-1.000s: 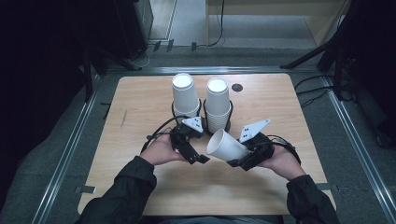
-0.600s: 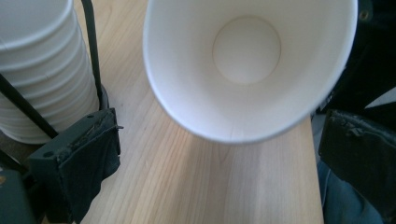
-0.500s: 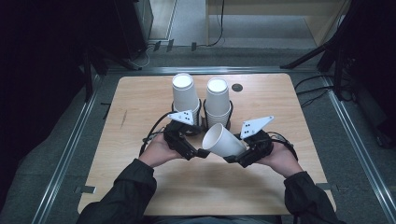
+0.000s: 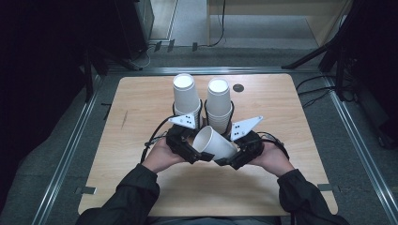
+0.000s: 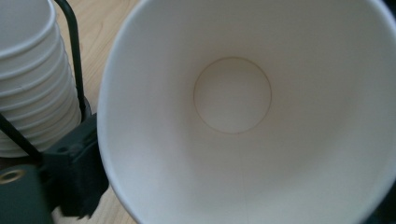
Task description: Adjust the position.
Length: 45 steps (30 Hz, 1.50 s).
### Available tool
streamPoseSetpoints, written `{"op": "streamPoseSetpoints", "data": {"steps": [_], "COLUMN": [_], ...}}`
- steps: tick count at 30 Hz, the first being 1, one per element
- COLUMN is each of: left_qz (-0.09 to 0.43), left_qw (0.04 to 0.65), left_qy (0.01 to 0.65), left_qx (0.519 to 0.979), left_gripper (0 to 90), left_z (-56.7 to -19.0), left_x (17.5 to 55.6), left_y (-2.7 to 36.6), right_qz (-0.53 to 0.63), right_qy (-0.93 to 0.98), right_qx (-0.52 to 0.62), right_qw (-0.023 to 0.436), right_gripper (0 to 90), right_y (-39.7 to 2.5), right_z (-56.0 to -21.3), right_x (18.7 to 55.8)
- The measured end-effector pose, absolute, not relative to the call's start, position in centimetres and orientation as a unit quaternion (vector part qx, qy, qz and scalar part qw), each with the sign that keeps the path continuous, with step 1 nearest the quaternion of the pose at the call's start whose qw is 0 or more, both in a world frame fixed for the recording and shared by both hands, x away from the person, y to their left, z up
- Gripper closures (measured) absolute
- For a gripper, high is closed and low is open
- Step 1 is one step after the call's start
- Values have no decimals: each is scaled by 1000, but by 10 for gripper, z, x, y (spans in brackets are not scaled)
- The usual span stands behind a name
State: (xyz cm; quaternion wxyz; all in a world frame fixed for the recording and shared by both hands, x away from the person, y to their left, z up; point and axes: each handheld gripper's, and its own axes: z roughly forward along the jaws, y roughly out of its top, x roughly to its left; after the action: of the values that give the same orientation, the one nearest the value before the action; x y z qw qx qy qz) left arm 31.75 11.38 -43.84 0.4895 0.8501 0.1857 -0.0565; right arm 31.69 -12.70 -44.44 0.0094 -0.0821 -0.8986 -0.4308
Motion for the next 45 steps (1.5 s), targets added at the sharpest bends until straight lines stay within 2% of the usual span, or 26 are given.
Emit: {"op": "streamPoseSetpoints", "data": {"steps": [4,7,13,18,28,36,45], "left_qz": [-42,-55,-49,-42,-35,-20,-6], "left_qw": [491,475,468,457,439,399,338], "left_qy": [184,196,201,201,200,201,167], "left_qx": [851,856,860,865,876,895,926], "left_gripper": [118,136,173,177,176,175,175], "left_z": [-435,-436,-434,-433,-430,-431,-440], "left_x": [312,313,310,309,314,321,325], "left_y": [117,118,121,127,142,142,126], "right_qz": [-430,-422,-415,-404,-405,-396,-392], "right_qy": [-900,-904,-907,-912,-911,-914,-913], "right_qx": [-76,-69,-68,-66,-72,-87,-108], "right_qw": [10,11,21,21,26,23,15], "right_gripper": [235,235,225,176,166,169,173], "right_y": [-124,-122,-118,-117,-124,-129,-136], "right_z": [-443,-444,-445,-448,-448,-451,-454], "right_x": [317,318,320,319,320,319,318]}}
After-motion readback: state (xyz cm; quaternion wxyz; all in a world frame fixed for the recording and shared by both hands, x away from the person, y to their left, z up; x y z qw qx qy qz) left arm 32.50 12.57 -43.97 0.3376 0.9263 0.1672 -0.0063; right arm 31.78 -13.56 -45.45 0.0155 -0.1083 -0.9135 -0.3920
